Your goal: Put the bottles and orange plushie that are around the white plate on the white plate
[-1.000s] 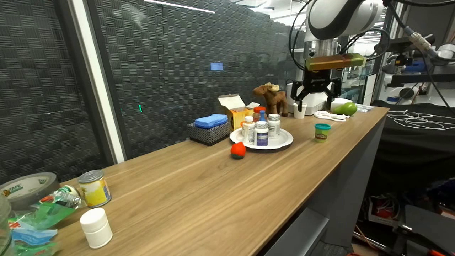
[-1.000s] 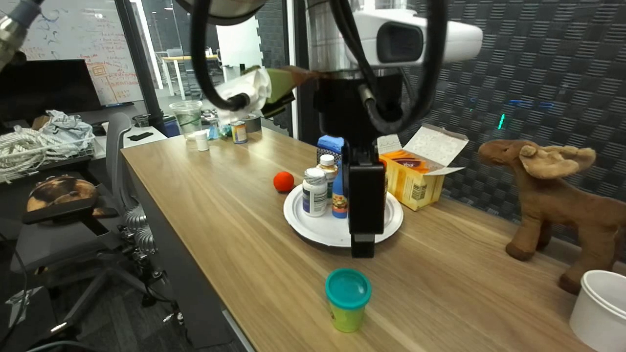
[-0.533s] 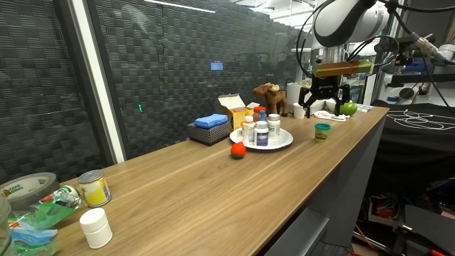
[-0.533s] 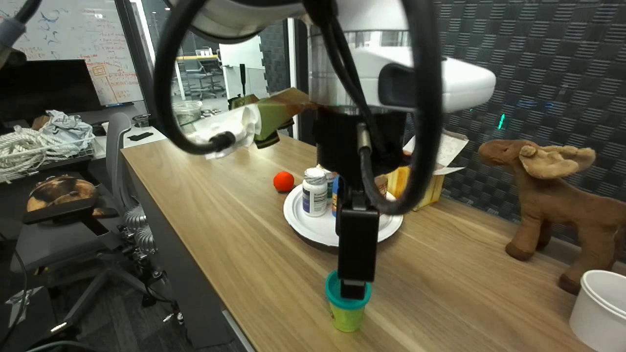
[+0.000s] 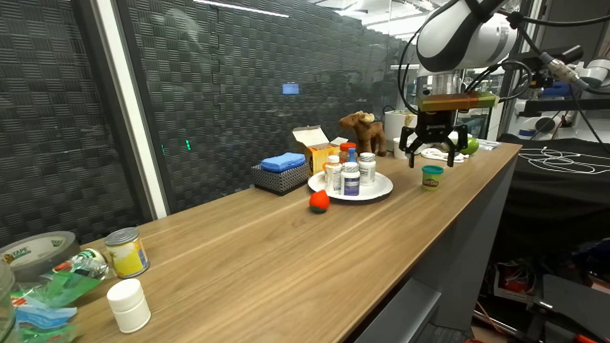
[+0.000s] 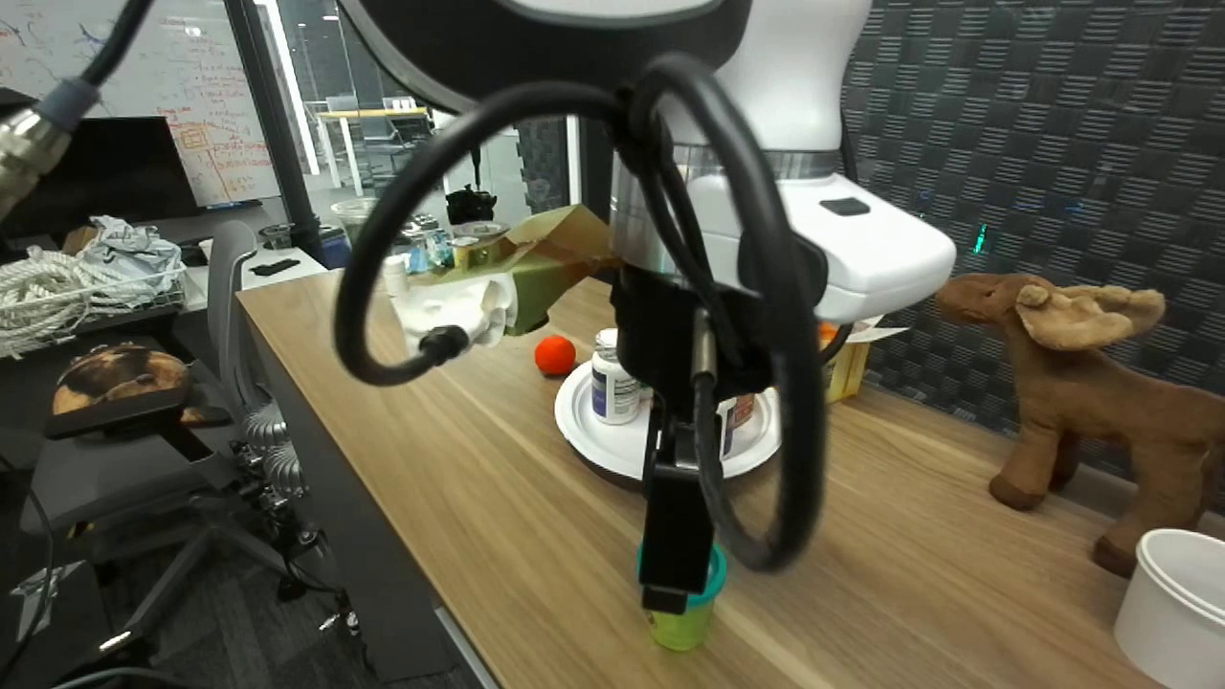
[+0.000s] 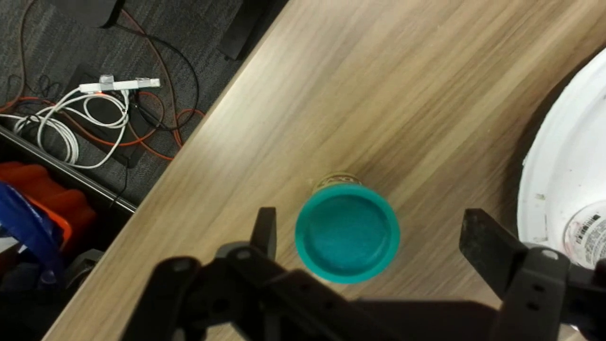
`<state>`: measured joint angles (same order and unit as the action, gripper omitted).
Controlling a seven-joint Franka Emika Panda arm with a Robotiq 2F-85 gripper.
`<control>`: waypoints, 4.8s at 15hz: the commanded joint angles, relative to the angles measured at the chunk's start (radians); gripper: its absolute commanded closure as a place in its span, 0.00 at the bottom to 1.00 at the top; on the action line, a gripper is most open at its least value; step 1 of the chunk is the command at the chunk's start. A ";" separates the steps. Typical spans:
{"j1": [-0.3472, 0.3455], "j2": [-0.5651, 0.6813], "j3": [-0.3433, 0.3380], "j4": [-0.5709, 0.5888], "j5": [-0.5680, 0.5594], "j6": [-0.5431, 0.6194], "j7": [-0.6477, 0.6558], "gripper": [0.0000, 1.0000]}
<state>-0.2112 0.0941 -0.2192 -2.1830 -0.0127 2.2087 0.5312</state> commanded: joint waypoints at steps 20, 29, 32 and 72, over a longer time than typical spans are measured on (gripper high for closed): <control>0.088 -0.096 0.040 -0.026 -0.107 -0.003 0.116 0.73; 0.153 -0.018 0.138 0.106 -0.104 0.015 0.107 0.73; 0.153 0.005 0.134 0.132 -0.100 0.013 0.095 0.73; 0.113 0.162 0.085 0.244 0.027 -0.092 -0.156 0.00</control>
<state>-0.1076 0.3142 -0.1287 -1.8968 0.0092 2.1040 0.4005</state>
